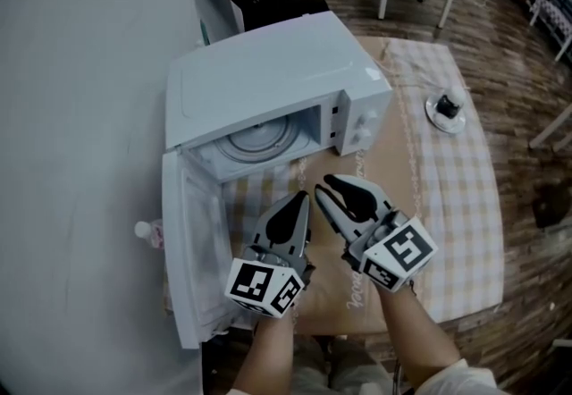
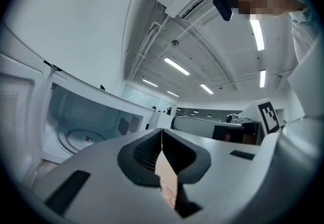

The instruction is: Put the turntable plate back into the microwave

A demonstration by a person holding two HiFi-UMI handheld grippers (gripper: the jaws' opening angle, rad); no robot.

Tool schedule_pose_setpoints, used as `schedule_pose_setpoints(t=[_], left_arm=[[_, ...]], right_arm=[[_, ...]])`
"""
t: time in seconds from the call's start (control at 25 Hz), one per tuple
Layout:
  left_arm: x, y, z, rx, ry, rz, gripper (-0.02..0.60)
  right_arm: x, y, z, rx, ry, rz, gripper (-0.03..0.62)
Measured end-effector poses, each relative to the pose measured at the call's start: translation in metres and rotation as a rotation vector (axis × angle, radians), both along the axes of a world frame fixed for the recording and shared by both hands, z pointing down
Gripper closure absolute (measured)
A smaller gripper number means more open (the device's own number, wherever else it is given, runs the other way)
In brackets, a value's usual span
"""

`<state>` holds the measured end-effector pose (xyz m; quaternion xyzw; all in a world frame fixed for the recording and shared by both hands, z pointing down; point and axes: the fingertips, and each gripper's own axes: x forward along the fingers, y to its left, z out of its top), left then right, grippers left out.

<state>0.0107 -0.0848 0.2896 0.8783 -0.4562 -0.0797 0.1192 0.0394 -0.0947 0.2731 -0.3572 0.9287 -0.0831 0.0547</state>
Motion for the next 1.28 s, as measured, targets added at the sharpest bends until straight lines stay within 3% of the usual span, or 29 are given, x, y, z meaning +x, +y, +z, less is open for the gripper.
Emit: schedule_pose_setpoints(t=[1.28], left_arm=[[0.010, 0.005, -0.004, -0.001, 0.006, -0.007, 0.577]], right_arm=[[0.013, 0.008, 0.001, -0.029, -0.023, -0.001, 0.505]])
